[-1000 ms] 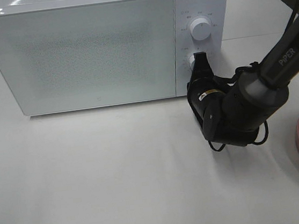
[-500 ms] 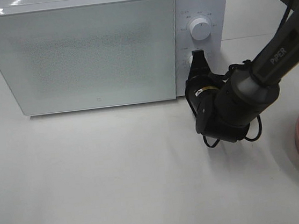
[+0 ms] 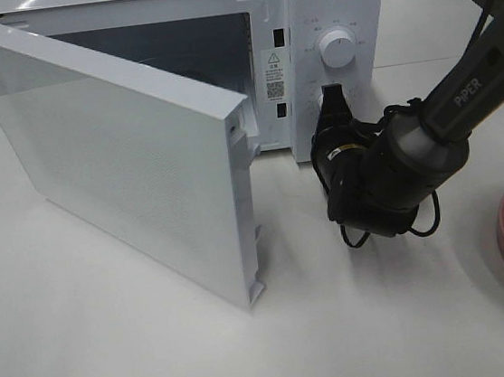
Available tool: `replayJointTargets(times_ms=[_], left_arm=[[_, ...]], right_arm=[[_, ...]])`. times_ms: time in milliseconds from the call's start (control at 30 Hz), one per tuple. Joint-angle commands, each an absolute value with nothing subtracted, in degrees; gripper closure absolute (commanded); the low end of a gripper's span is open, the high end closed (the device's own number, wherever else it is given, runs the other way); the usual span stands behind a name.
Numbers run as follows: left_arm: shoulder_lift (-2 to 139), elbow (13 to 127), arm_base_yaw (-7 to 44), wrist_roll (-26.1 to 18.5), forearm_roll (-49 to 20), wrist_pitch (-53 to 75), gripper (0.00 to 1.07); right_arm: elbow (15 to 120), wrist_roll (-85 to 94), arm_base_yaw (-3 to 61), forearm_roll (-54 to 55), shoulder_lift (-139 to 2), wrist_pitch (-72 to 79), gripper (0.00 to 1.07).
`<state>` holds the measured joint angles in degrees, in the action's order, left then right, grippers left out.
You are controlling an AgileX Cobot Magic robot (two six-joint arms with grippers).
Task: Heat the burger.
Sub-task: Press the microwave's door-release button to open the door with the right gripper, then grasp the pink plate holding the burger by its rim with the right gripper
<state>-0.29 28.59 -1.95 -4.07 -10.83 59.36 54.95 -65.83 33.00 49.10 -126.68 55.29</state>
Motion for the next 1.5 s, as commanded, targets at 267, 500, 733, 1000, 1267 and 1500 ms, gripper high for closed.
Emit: replayJointTargets(times_ms=[267, 500, 733, 1000, 1267, 1500], left_arm=[[-1.3, 28.5, -1.9, -4.1, -10.9, 58.9, 0.07], [-1.3, 28.5, -1.9, -4.1, -10.9, 58.9, 0.07], [-1.3, 28.5, -1.9, -4.1, -10.9, 58.9, 0.07], [-1.3, 28.5, -1.9, -4.1, -10.9, 58.9, 0.07], [-1.3, 28.5, -1.9, -4.1, -10.9, 58.9, 0.07], [-1.3, 28.5, -1.9, -4.1, -10.9, 58.9, 0.07]], right_arm=[[59.4, -65.8, 30.5, 42.1, -127.3, 59.1, 1.07], [58.7, -65.9, 31.1, 42.1, -126.6, 59.1, 1.07], [56.0, -66.4, 31.9, 42.7, -125.0, 56.2, 1.07], [51.0, -65.5, 32.5, 41.9, -121.6, 51.5, 1.07], [49.7, -65.3, 32.5, 41.8, -120.2, 48.0, 1.07], [49.3, -60.1, 32.5, 41.8, -116.5, 42.1, 1.07]])
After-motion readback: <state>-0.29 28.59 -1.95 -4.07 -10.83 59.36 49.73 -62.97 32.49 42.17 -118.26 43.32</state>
